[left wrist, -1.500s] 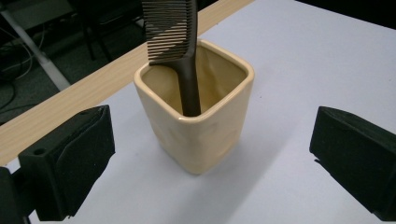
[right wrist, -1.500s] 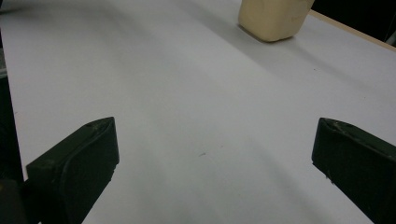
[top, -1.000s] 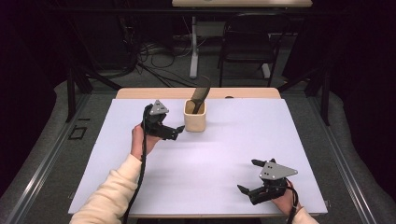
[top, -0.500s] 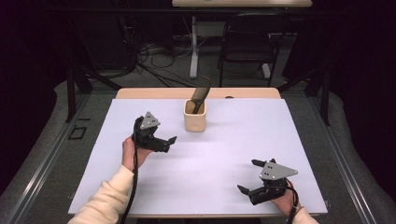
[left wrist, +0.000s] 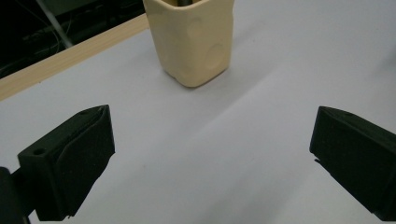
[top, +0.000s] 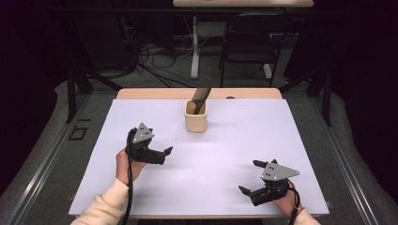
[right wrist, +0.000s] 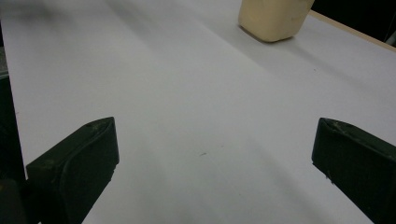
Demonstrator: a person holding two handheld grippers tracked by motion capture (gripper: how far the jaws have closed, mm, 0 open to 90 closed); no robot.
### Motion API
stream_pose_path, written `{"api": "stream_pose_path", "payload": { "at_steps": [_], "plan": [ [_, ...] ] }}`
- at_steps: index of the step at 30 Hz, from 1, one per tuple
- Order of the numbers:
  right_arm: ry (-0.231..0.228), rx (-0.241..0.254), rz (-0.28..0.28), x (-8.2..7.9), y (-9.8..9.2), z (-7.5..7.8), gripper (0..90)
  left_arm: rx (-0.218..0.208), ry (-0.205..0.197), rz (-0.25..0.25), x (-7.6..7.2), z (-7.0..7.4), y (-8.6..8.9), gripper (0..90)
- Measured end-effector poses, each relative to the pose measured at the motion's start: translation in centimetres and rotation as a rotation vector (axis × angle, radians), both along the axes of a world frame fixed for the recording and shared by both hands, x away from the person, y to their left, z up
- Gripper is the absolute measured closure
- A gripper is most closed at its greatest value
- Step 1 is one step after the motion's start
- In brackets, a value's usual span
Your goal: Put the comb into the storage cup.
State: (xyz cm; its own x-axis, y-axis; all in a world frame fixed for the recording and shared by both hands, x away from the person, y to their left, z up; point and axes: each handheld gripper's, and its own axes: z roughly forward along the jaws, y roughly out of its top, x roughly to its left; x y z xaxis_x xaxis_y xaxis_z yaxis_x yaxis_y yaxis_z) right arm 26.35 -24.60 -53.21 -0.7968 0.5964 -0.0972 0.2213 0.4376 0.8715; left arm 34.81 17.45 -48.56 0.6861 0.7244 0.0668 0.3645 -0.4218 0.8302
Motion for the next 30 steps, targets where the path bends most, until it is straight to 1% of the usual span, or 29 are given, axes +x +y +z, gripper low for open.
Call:
{"api": "stream_pose_path", "payload": {
  "at_steps": [3,9,11,14,20,21,24,25,26,30],
  "plan": [
    [0.001,-0.001,0.001,0.0,0.0,0.0,0.1,0.004,-0.003,0.007,-0.6,-0.2,0.4,0.0],
    [0.002,0.000,0.000,0.0,0.0,0.0,0.1,-0.008,-0.005,0.023,-1.5,-0.6,1.2,0.0],
    [0.001,0.000,0.001,0.0,0.0,0.0,0.1,-0.012,-0.002,0.022,-1.9,-0.8,1.4,0.0],
    [0.002,0.002,0.000,0.0,0.0,0.0,0.1,-0.011,-0.009,0.023,-2.4,-1.0,1.6,0.0],
    [0.002,0.002,0.000,0.0,0.1,0.0,0.1,-0.025,-0.007,0.027,-3.4,-1.6,1.9,0.0],
    [0.001,0.002,0.000,0.0,0.1,0.0,0.1,-0.024,-0.005,0.022,-3.6,-1.7,1.9,0.0],
    [-0.002,0.002,0.001,0.0,0.0,0.0,0.1,-0.018,0.001,0.029,-4.1,-2.1,2.0,0.0],
    [-0.002,0.002,0.001,0.0,0.0,0.0,0.1,-0.026,0.001,0.029,-4.2,-2.2,2.1,0.0],
    [-0.003,0.002,0.001,0.0,0.0,0.0,0.1,-0.024,0.000,0.028,-4.4,-2.2,2.1,0.0],
    [-0.001,0.002,0.003,0.0,0.0,0.0,0.1,-0.039,-0.010,0.021,-5.1,-2.4,2.4,0.0]
  ]
}}
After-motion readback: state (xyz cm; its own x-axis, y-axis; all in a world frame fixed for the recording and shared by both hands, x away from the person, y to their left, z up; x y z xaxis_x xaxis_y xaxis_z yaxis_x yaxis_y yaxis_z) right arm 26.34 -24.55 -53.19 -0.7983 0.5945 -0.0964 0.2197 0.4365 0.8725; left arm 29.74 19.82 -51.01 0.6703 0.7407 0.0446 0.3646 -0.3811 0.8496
